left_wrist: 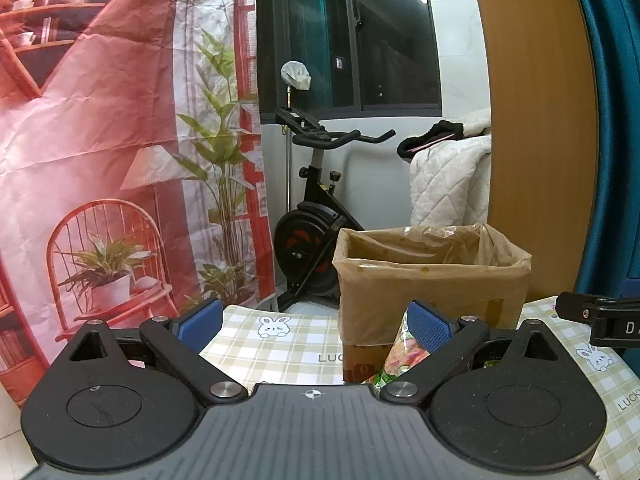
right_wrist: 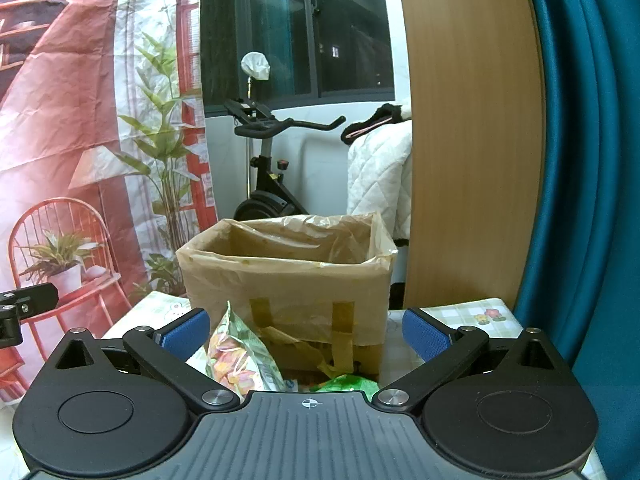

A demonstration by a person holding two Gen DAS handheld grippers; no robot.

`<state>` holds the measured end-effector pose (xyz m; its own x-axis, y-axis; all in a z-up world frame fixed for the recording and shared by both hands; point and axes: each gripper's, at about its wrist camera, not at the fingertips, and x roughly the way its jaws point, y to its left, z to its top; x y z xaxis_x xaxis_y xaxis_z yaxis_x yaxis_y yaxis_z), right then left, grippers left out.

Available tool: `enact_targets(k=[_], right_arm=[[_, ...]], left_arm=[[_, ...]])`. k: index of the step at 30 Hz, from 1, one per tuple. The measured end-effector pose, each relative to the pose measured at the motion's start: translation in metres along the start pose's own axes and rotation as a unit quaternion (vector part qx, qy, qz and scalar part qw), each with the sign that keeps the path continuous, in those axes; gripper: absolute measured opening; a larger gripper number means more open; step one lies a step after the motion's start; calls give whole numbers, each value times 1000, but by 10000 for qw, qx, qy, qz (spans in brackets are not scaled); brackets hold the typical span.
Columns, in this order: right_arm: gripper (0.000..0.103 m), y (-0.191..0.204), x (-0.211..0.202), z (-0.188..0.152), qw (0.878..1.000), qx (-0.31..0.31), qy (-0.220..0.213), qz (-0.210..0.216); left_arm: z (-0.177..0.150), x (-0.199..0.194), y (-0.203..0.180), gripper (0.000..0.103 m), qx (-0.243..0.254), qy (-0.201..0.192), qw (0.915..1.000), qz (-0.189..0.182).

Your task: Organize snacks

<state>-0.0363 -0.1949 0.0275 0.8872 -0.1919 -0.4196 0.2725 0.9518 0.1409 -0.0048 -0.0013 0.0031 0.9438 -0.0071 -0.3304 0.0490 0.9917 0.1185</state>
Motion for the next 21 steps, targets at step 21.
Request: enact_targets(k=[21], right_arm=[[103,1,1,1,10000,-14,-10,-11]], left_arm=[[-1,-1,6,100,-59,-2,10000,-28]])
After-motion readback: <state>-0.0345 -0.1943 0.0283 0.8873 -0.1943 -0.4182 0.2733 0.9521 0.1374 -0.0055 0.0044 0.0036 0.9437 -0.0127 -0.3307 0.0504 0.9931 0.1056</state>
